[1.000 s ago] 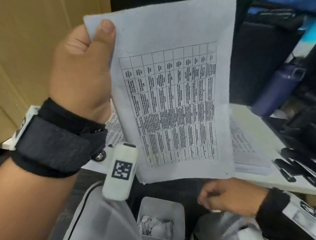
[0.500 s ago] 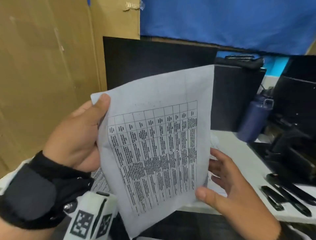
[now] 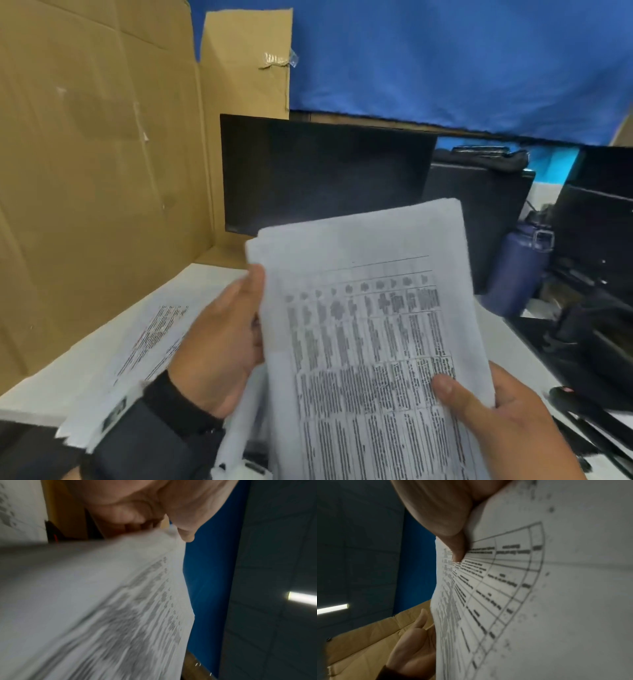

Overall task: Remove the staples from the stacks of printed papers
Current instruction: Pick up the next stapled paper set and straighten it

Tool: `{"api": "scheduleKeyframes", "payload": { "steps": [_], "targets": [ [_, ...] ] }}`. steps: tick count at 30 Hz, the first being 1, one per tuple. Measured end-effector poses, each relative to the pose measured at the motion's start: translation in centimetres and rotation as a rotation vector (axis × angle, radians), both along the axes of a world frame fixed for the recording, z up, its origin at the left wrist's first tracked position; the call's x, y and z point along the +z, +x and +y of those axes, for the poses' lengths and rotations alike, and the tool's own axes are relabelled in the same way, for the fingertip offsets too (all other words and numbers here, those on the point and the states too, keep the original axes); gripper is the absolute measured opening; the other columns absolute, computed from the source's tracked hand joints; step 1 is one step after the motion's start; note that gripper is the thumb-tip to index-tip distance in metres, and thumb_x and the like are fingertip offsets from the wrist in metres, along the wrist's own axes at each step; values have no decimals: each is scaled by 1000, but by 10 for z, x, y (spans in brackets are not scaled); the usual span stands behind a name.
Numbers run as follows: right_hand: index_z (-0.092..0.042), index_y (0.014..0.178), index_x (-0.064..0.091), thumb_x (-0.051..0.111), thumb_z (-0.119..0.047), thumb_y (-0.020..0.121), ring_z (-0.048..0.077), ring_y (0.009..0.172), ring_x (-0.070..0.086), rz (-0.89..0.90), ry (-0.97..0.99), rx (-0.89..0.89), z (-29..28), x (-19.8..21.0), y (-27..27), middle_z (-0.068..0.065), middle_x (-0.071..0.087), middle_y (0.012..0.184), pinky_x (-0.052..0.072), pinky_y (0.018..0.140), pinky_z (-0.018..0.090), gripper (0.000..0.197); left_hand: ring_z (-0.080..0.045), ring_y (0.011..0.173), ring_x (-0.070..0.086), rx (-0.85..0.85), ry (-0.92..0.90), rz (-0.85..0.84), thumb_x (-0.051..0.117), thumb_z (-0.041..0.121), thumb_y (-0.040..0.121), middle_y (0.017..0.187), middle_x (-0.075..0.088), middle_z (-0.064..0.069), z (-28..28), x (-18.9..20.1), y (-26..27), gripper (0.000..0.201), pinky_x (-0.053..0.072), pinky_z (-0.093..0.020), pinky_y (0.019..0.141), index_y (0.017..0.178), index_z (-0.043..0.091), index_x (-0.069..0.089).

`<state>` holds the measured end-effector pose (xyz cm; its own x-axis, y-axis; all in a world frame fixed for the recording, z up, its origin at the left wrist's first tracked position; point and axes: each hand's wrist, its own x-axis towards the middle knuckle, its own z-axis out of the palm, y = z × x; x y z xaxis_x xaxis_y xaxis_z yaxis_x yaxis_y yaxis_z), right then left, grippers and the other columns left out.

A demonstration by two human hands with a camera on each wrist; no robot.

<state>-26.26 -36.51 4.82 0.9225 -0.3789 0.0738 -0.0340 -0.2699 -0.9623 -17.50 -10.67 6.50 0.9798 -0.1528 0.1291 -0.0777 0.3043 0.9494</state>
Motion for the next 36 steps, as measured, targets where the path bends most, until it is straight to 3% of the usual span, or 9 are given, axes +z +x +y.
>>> {"api": "scheduleKeyframes", "payload": {
  "steps": [1,5,9,11,16,20,25,32,36],
  "targets": [
    [-24,81,74,79,-27,79,18,73,68,-27,17,-28,-2,1,1,-10,74,66,43,59,27,6,-24,96,77,-9,65,12,46,34,105,110,80,-8,-5,-6,-2,33,59,-45,86,125,16,66],
    [-25,83,73,72,-34,86,20,76,68,-109,30,-117,-11,-1,7,-14,72,64,43,62,29,9,-28,107,75,-83,269,11,52,5,103,112,80,-5,-24,-25,-11,30,51,-56,105,111,23,76],
    [-39,97,70,59,-46,90,-5,85,67,-261,-78,-79,-15,6,15,-36,70,85,46,73,22,15,-18,107,74,92,294,-195,53,19,105,112,79,6,-40,-9,-13,26,53,-52,101,111,36,73],
    [-37,103,70,58,-42,92,-11,85,66,-346,-87,-48,-15,11,22,-35,71,91,46,76,19,17,-14,108,73,168,300,-313,54,28,105,112,77,12,-51,-1,-9,19,56,-48,96,114,37,68],
    [-33,113,66,69,-14,92,-6,94,68,-376,-54,-27,-21,8,42,-26,73,104,51,80,22,28,0,101,69,229,283,-276,64,34,98,107,74,20,-72,-15,10,19,55,-35,92,116,35,58],
    [-33,112,58,69,-2,90,5,95,71,-381,29,-86,-22,-6,47,-13,75,104,53,89,35,40,-9,111,69,181,193,-117,59,15,101,110,75,18,-73,-35,22,27,51,-34,99,117,36,58],
    [-38,109,58,62,-6,95,2,96,69,-360,47,-69,-17,-9,55,-18,73,106,52,92,37,35,-11,114,68,195,194,-95,50,14,104,113,76,14,-74,-37,28,29,48,-46,108,113,36,66],
    [-36,106,62,53,-12,100,1,98,67,-316,87,-101,-10,-9,56,-24,74,99,46,86,29,27,-18,112,70,156,164,-22,58,12,101,107,79,9,-74,-52,26,25,52,-38,99,111,33,68],
    [-33,105,64,53,-12,101,-6,93,67,-328,97,-87,-10,-7,54,-25,74,99,45,85,27,24,-10,105,72,173,179,-81,52,13,104,106,79,13,-72,-51,24,30,52,-33,95,107,34,72]
  ]
}}
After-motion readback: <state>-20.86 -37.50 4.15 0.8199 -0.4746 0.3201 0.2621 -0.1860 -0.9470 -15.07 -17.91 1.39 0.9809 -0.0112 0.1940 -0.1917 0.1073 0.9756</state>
